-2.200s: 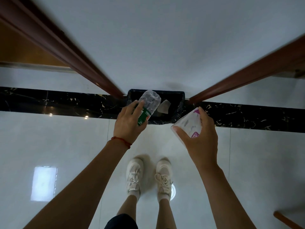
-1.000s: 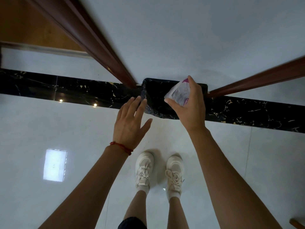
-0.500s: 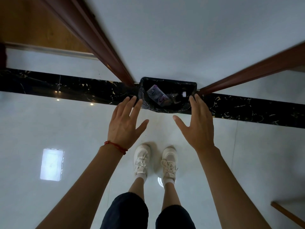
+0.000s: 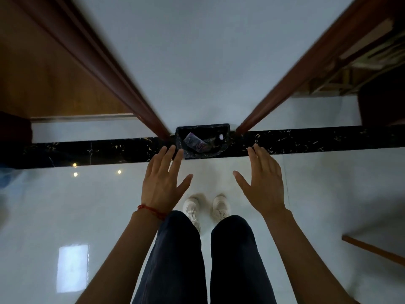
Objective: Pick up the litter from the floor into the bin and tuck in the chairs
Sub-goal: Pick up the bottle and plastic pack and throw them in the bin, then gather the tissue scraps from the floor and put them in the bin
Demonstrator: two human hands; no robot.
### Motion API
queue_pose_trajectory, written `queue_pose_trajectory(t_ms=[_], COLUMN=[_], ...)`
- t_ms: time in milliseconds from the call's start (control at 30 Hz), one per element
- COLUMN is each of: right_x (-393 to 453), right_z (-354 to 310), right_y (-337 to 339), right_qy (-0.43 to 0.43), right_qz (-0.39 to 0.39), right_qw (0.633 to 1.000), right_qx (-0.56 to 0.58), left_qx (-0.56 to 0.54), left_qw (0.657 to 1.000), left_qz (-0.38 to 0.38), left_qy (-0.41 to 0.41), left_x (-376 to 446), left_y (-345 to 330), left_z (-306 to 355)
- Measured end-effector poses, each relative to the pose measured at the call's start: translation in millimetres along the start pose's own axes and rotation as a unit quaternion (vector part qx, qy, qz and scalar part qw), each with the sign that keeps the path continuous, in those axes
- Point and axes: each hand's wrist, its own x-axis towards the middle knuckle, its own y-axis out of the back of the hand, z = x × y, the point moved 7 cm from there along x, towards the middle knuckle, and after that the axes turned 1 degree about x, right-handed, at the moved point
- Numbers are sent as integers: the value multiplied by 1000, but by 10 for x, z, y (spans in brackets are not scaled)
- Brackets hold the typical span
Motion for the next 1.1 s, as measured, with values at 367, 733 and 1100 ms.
queue_pose_trajectory(t_ms=[367, 733, 1100], right_x=[-1033, -2789, -4972], right_z=[413, 1495, 2229], right_y=[763, 1151, 1221], right_qy=[-140, -323, -526], right_qz=[83, 142, 223], right_qw=[986, 935, 818], right_qx=[24, 33, 69], left_qx=[55, 104, 114], left_qw=[987, 948, 857], left_qz=[-49, -116, -172], left_qy=[-140, -278, -471], left_x=[-245, -740, -1784], left_y=[351, 6, -592], left_z=[839, 2283, 4134])
